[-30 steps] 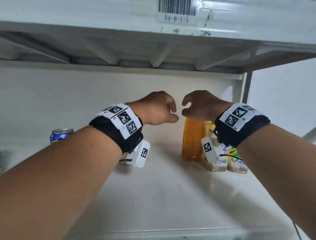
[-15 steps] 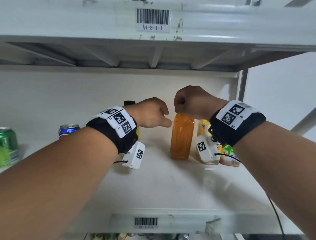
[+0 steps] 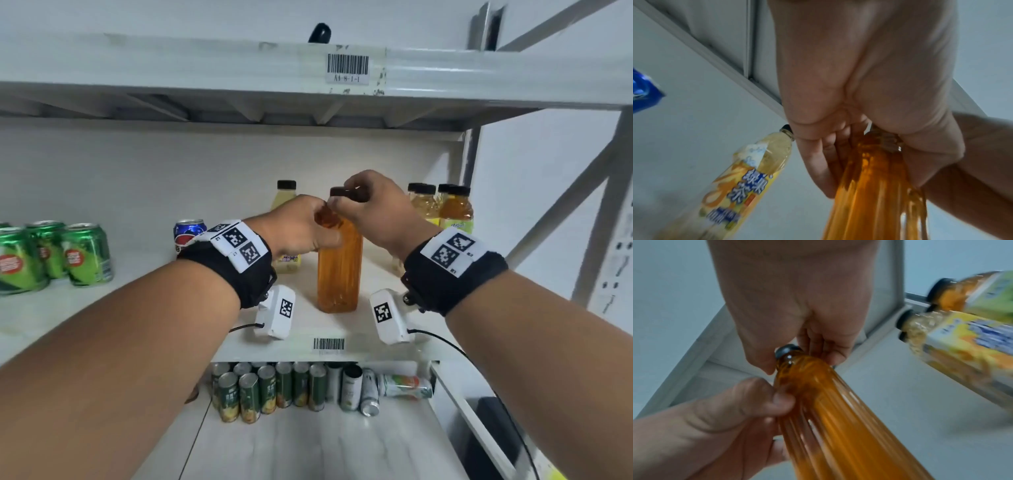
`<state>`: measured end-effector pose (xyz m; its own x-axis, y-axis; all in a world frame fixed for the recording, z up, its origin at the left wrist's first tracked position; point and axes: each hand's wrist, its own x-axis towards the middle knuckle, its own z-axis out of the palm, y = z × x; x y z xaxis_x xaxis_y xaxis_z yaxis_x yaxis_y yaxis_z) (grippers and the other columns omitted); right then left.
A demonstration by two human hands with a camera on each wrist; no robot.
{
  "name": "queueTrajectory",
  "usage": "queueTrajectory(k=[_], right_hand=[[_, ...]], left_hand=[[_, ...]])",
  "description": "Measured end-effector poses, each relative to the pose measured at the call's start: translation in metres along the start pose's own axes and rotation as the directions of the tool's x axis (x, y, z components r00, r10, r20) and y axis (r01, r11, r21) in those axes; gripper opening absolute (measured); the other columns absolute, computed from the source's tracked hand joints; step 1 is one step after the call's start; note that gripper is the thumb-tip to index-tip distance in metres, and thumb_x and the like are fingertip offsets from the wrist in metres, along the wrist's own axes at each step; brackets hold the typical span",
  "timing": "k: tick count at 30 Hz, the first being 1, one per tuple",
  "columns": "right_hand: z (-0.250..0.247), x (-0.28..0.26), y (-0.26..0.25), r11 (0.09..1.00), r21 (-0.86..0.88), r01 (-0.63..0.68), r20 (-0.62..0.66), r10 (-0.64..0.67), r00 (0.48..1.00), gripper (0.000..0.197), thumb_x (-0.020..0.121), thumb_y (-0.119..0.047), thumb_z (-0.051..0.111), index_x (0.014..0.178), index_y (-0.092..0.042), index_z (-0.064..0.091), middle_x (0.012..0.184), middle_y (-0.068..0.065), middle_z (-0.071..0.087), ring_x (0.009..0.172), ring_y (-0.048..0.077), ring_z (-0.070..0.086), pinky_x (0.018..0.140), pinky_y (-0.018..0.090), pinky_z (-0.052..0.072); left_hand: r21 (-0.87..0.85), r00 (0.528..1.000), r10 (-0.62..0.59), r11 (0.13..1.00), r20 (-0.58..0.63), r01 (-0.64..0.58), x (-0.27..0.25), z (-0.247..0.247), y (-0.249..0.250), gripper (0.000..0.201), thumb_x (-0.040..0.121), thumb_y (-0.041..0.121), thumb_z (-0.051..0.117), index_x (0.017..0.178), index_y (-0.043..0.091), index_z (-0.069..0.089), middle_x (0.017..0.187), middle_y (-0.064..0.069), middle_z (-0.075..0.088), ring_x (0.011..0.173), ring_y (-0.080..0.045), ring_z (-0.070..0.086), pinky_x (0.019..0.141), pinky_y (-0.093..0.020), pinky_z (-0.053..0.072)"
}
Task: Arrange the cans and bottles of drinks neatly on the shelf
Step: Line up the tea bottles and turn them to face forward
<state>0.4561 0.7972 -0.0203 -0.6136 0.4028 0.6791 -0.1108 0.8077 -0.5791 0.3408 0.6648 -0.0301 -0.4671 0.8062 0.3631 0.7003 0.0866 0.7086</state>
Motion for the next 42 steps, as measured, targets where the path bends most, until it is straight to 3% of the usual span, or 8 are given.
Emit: queueTrajectory(k=[5,10,14,23,28,32,36,42], right_hand=[[0.019,-0.041,0.029,0.915,0.313,-0.254,0.036,0.256,0.966,0.038,0.092,-0.051,0.075,0.113,-0.02,0.068,0.106,0.003,0.076,0.1,0.021,0.073,0.09,0.045,0.062],[0.041,-0.076,0.057,0.83,0.451,-0.327,0.134,0.3,0.945,0.042,0.097,-0.042,0.073,0.123,-0.009,0.066,0.107,0.004,0.077,0.087,0.01,0.077,0.071,0.027,0.062],[0.042,-0.078,0.069,0.87,0.339,-0.358,0.133,0.333,0.934,0.05,0.091,-0.055,0.073,0.119,-0.014,0.063,0.109,0.002,0.076,0.099,0.02,0.076,0.087,0.036,0.063],[0.045,-0.085,0.06,0.986,0.012,-0.166,0.105,0.164,0.981,0.061,0.083,-0.075,0.069,0.117,-0.025,0.064,0.098,-0.007,0.076,0.088,0.009,0.074,0.079,0.033,0.062],[0.045,-0.095,0.055,0.935,0.252,-0.249,0.131,0.222,0.966,0.056,0.083,-0.056,0.082,0.123,-0.018,0.068,0.105,0.001,0.079,0.095,0.018,0.078,0.088,0.044,0.064],[0.04,-0.095,0.06,0.76,0.53,-0.376,0.173,0.337,0.925,0.05,0.089,-0.032,0.079,0.128,-0.007,0.06,0.12,0.023,0.072,0.108,0.041,0.073,0.096,0.062,0.058],[0.042,-0.09,0.059,0.644,0.639,-0.42,0.227,0.363,0.904,0.056,0.084,-0.028,0.059,0.13,0.005,0.06,0.131,0.038,0.061,0.121,0.053,0.063,0.102,0.067,0.052],[0.044,-0.092,0.059,0.713,0.588,-0.383,0.236,0.301,0.924,0.047,0.095,-0.034,0.045,0.127,-0.009,0.068,0.126,0.024,0.07,0.124,0.043,0.064,0.103,0.067,0.052]], left_hand=[[-0.171,0.999,-0.021,0.985,-0.036,0.015,-0.017,0.019,-0.022,0.058,0.065,0.028,0.087,0.119,0.023,0.069,0.11,0.0,0.08,0.108,-0.018,0.076,0.097,-0.041,0.063],[-0.26,0.996,-0.089,0.962,-0.021,0.08,-0.033,0.048,-0.062,0.054,0.078,0.014,0.091,0.125,0.023,0.066,0.106,0.008,0.082,0.1,-0.009,0.079,0.091,-0.035,0.063],[-0.249,0.995,-0.1,0.964,-0.007,0.095,-0.04,0.062,-0.082,0.046,0.09,0.02,0.086,0.131,0.013,0.068,0.112,0.0,0.081,0.102,-0.016,0.079,0.095,-0.039,0.064],[-0.015,0.992,0.008,1.0,-0.129,-0.01,-0.052,0.059,-0.079,0.046,0.086,0.024,0.089,0.125,0.013,0.069,0.112,-0.003,0.078,0.103,-0.023,0.075,0.095,-0.047,0.063],[-0.116,0.995,0.056,0.991,-0.085,-0.066,-0.066,0.058,-0.075,0.064,0.075,0.036,0.098,0.13,0.02,0.067,0.112,0.004,0.079,0.104,-0.014,0.076,0.093,-0.045,0.065],[-0.209,0.992,0.083,0.973,-0.096,-0.101,-0.07,0.058,-0.078,0.062,0.074,0.039,0.099,0.12,0.018,0.063,0.098,0.002,0.075,0.086,-0.009,0.073,0.081,-0.044,0.067],[-0.233,0.996,0.022,0.971,-0.09,-0.043,-0.064,0.059,-0.079,0.096,0.064,0.048,0.095,0.143,0.015,0.053,0.123,0.002,0.069,0.111,-0.009,0.071,0.101,-0.039,0.061],[-0.3,0.999,0.031,0.953,-0.019,-0.036,-0.062,0.058,-0.083,0.062,0.08,0.029,0.095,0.132,0.019,0.062,0.123,0.003,0.077,0.112,-0.012,0.075,0.104,-0.042,0.06]])
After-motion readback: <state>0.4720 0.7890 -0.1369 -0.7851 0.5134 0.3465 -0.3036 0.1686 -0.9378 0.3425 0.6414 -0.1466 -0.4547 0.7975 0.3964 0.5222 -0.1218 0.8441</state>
